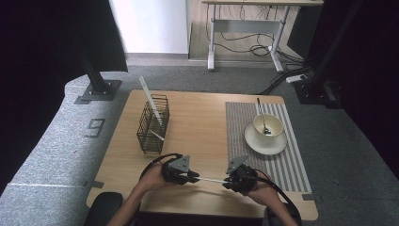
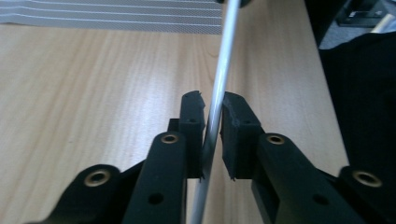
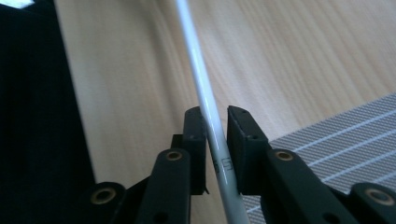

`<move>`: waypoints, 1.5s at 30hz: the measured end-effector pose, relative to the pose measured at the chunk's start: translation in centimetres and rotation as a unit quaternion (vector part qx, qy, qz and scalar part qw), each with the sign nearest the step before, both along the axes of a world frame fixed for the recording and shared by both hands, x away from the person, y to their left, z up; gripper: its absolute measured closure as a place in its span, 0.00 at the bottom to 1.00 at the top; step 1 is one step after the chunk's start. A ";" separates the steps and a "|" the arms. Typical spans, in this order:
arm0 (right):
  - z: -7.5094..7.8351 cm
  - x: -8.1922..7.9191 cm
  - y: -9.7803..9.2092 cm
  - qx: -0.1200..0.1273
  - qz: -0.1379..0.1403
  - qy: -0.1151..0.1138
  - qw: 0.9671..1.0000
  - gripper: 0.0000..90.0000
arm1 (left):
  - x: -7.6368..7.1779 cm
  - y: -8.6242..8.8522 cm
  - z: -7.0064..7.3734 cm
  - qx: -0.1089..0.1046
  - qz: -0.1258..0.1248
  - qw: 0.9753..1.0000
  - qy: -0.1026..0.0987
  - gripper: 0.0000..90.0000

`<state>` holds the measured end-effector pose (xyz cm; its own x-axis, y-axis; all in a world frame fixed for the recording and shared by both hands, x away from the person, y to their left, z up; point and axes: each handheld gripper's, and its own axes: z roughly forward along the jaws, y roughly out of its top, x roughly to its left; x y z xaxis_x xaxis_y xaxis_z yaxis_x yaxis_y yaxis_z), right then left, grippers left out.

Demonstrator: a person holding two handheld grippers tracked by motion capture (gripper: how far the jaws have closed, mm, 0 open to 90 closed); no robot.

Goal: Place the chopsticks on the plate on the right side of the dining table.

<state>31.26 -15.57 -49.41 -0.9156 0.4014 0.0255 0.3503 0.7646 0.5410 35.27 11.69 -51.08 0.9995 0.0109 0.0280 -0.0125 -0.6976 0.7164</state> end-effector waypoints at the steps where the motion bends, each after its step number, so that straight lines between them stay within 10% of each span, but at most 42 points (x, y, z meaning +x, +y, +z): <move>1: 0.0 0.0 0.0 0.003 0.003 0.004 1.000 0.87 | 0.0 0.0 0.0 0.000 0.000 1.000 0.000 0.85; 13: 0.4 -0.3 -0.2 0.026 -0.003 0.002 1.000 0.92 | 0.2 0.3 0.2 -0.020 0.055 0.998 -0.020 0.53; 24: 0.8 -0.1 -1.6 0.033 -0.042 -0.004 0.999 0.92 | 0.6 1.6 0.3 -0.077 0.144 0.987 -0.005 0.21; 32: 1.6 -0.1 -2.5 0.040 -0.058 -0.017 0.997 0.92 | 0.5 2.3 -0.7 -0.061 0.179 0.982 -0.005 0.17; 40: 2.6 0.2 -4.3 0.045 -0.099 -0.037 0.993 0.92 | 1.0 2.9 -1.9 -0.040 0.230 0.972 0.018 0.16; 45: 2.9 0.7 -5.9 0.043 -0.133 -0.049 0.989 0.92 | 1.0 2.6 -2.5 -0.021 0.232 0.972 0.022 0.16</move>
<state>31.91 -21.43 -46.56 -0.7775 0.6287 -0.0129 0.4759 0.6018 0.6414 36.25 14.26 -53.56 0.8872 0.4608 -0.0253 0.3282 -0.5915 0.7364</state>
